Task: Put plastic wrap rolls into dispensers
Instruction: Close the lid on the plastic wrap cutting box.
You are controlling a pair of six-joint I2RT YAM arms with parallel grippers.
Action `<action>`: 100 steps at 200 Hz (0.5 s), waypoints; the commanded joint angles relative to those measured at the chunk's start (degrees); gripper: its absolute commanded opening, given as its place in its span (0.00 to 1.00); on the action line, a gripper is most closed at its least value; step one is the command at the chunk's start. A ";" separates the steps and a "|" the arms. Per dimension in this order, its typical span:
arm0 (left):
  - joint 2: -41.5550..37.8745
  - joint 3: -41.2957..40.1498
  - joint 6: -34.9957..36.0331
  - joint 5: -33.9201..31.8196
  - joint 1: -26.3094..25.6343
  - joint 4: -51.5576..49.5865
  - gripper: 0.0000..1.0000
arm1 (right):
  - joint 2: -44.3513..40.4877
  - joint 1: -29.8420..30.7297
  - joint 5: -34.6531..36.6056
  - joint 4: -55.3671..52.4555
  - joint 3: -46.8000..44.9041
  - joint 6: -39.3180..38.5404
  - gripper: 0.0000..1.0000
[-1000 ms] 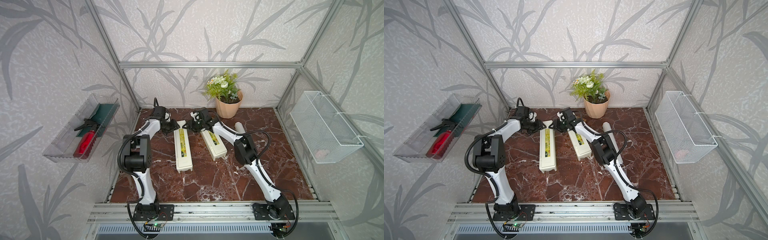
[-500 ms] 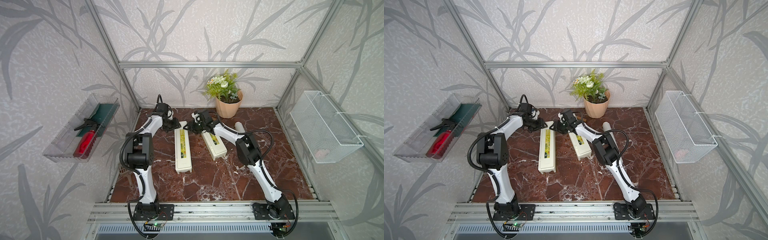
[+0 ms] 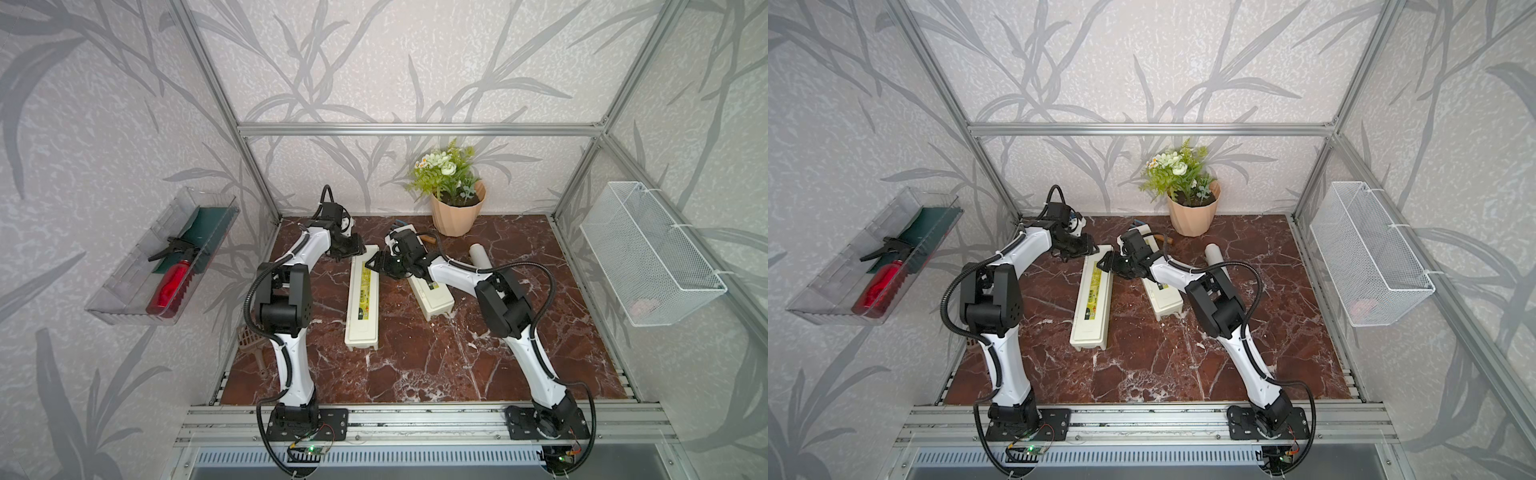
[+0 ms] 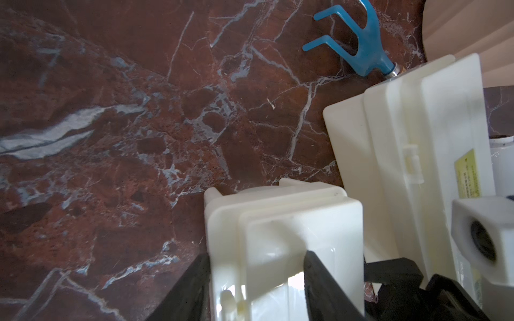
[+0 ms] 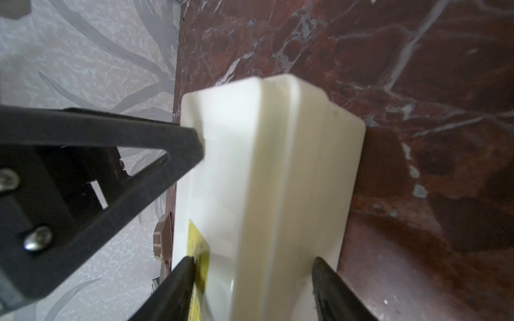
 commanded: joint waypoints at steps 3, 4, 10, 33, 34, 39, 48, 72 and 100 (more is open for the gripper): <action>0.99 -3.19 2.53 -1.66 -2.91 -5.90 0.54 | -0.70 2.05 1.71 -6.52 -3.75 -3.59 0.68; 0.88 -3.16 2.51 -1.77 -2.91 -5.97 0.54 | -0.78 2.05 1.86 -6.52 -3.79 -3.70 0.68; 0.36 -2.81 2.37 -2.24 -2.92 -6.49 0.54 | -1.04 2.05 2.30 -6.71 -3.49 -4.46 0.68; -1.75 -1.52 0.75 -6.49 -2.94 -8.42 0.56 | -0.09 2.05 1.87 -6.72 -2.58 -5.05 0.68; -1.81 -1.49 0.62 -6.78 -2.92 -8.46 0.56 | -0.13 2.05 1.85 -6.66 -2.59 -5.04 0.68; -2.51 -1.38 0.21 -7.86 -2.98 -8.54 0.57 | -0.40 2.05 2.03 -6.06 -3.10 -5.11 0.68; -4.11 -1.38 -0.18 -9.43 -3.08 -8.21 0.59 | -1.80 2.05 2.33 -3.90 -5.11 -5.35 0.68; -6.68 0.39 -2.16 -10.08 -3.38 -10.09 0.60 | -7.35 1.16 3.22 1.42 -11.19 -6.10 0.74; -11.13 -2.51 -3.02 -12.97 -5.99 -11.36 0.98 | -13.15 -0.86 2.20 3.68 -15.50 -7.34 0.99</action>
